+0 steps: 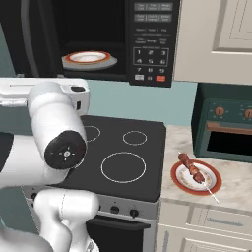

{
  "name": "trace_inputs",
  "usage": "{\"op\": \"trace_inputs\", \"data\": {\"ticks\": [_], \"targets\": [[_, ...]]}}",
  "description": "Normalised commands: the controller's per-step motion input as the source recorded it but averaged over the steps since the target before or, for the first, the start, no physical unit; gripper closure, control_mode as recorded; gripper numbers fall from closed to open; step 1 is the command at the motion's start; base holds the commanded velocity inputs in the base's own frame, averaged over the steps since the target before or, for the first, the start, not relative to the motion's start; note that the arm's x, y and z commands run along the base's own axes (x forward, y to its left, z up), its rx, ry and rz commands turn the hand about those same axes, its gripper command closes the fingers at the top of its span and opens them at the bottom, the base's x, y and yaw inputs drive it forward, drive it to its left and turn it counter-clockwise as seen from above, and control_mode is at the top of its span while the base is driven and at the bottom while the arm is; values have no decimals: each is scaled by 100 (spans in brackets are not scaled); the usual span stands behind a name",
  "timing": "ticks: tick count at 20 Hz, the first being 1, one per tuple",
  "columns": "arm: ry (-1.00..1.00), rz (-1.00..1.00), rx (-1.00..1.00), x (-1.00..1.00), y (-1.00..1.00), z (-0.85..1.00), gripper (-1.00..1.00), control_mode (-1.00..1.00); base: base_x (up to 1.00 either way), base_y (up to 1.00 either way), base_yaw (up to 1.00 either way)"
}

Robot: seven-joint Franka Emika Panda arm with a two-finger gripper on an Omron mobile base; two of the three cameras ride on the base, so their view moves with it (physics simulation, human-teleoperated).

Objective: Pick the kebab skewer from the counter and place it in the microwave. Then turn on the microwave.

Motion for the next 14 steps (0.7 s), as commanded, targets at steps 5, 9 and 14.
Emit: {"op": "trace_inputs", "data": {"ticks": [5,9,14], "targets": [[-3,43,0,17,-10,-2,-100,-100,0,0,0],[-6,34,0,19,0,0,-100,-100,0,0,0],[-10,30,0,18,-4,0,-100,-100,0,0,0]]}}
